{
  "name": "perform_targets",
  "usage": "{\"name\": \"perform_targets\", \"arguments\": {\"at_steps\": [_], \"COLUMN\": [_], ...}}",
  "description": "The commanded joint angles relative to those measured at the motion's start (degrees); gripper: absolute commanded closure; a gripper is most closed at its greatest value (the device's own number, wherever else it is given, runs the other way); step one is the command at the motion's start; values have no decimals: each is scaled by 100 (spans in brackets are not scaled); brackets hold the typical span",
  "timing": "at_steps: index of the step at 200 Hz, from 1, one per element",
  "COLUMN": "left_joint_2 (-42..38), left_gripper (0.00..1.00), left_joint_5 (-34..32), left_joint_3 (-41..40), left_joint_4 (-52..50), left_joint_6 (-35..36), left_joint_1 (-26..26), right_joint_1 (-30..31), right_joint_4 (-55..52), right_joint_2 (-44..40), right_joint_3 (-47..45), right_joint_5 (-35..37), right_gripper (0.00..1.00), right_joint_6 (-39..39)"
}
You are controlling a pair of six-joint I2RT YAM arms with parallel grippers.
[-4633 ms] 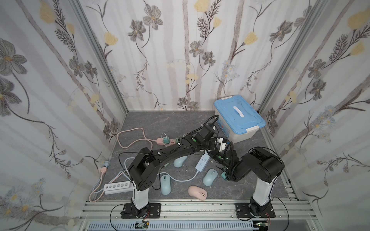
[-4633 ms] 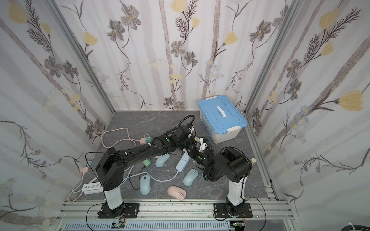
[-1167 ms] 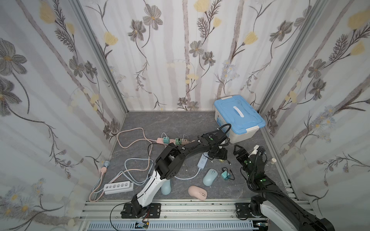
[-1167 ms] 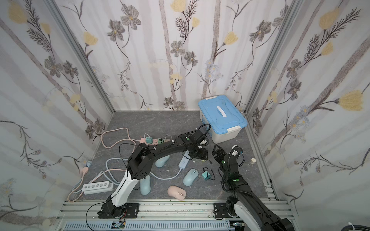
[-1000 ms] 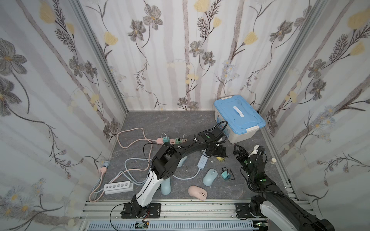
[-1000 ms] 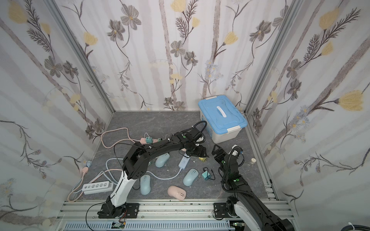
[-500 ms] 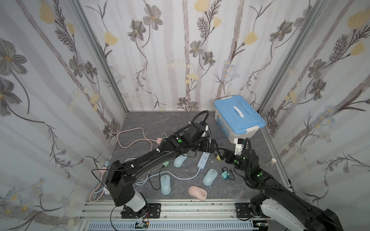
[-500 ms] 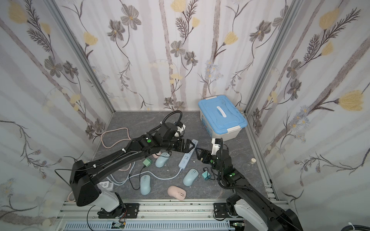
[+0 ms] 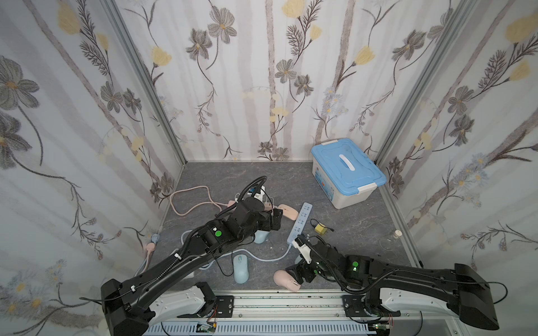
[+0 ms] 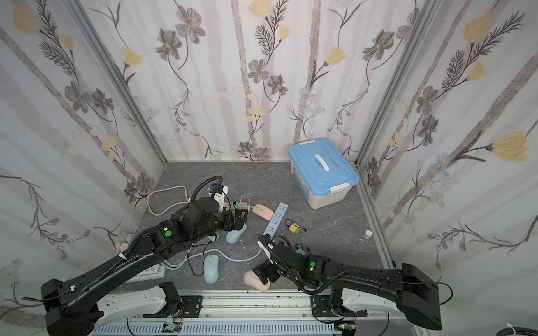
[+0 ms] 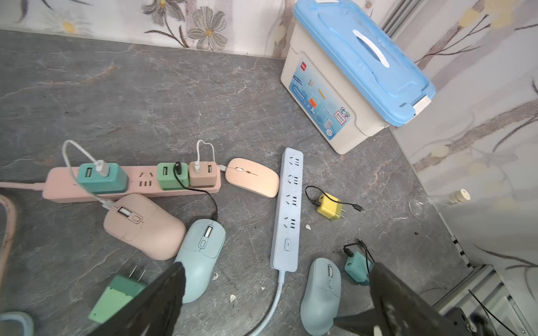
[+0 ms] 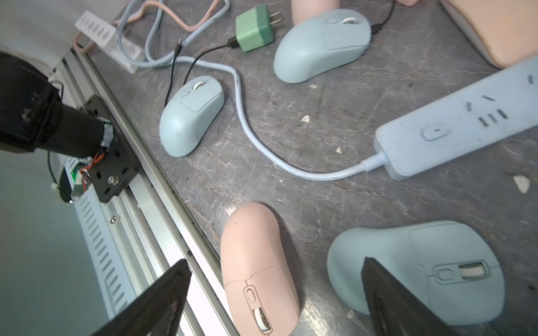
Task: Unplug the wireless mouse
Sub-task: Move the mouse to the center of the board.
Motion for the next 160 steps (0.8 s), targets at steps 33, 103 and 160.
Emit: {"name": "perform_targets", "arguments": {"at_steps": [33, 103, 160], "left_joint_2": [-111, -138, -180], "left_gripper": [0, 0, 0], "left_joint_5": [-409, -308, -305], "left_joint_3": [-147, -242, -291], "left_joint_4": [-218, -188, -203], "left_joint_6": [-18, -24, -50], "left_joint_1": [79, 122, 148], "right_joint_1": [940, 1395, 1349], "right_joint_4": [-323, -849, -1155], "right_joint_2": [1562, 2406, 2600], "right_joint_3": [1014, 1393, 1436], "right_joint_5": [1171, 1639, 2032], "right_gripper": [7, 5, 6], "right_joint_6": [-409, -405, -88]}}
